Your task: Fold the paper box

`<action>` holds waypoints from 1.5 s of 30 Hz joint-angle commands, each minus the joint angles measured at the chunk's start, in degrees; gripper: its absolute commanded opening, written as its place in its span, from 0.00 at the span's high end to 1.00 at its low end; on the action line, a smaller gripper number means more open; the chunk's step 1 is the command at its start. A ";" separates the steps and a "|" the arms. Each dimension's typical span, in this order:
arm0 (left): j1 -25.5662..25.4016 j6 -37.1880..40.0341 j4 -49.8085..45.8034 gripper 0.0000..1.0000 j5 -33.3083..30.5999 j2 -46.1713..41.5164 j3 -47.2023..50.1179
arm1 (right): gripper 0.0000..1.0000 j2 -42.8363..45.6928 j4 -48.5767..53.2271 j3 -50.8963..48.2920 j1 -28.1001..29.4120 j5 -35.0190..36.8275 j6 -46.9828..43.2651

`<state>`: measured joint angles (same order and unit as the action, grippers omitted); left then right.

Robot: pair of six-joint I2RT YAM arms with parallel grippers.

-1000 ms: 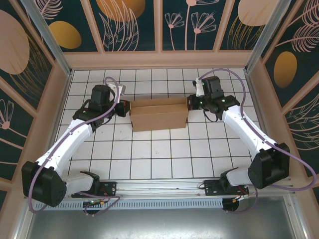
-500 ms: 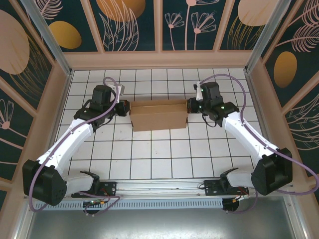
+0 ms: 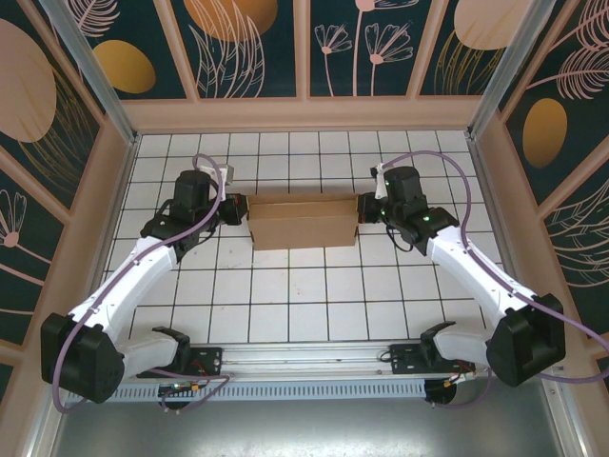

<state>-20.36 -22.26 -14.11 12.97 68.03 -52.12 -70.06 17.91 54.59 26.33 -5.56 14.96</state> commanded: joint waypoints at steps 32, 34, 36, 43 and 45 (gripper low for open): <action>-0.34 -3.21 -0.88 1.00 -1.94 -0.85 6.62 | 1.00 1.57 -0.46 -4.13 0.83 1.99 -2.22; -0.32 -3.72 0.65 1.00 -2.33 -1.83 8.91 | 1.00 2.59 -2.11 -6.00 0.96 2.52 -2.11; -0.30 -4.63 2.15 1.00 -2.04 -2.03 10.64 | 1.00 3.38 -3.62 -7.75 1.17 2.97 -1.87; -0.35 -8.00 5.27 1.00 -0.50 -1.37 11.88 | 1.00 2.93 -5.25 -9.06 1.71 3.03 -0.99; -0.30 -6.85 3.07 1.00 -3.79 -1.25 11.26 | 1.00 2.98 -4.85 -8.72 1.79 4.08 -1.02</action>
<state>-20.73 -28.95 -5.93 12.88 65.30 -41.74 -66.89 12.12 46.89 27.55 -4.01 13.87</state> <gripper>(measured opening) 0.051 0.050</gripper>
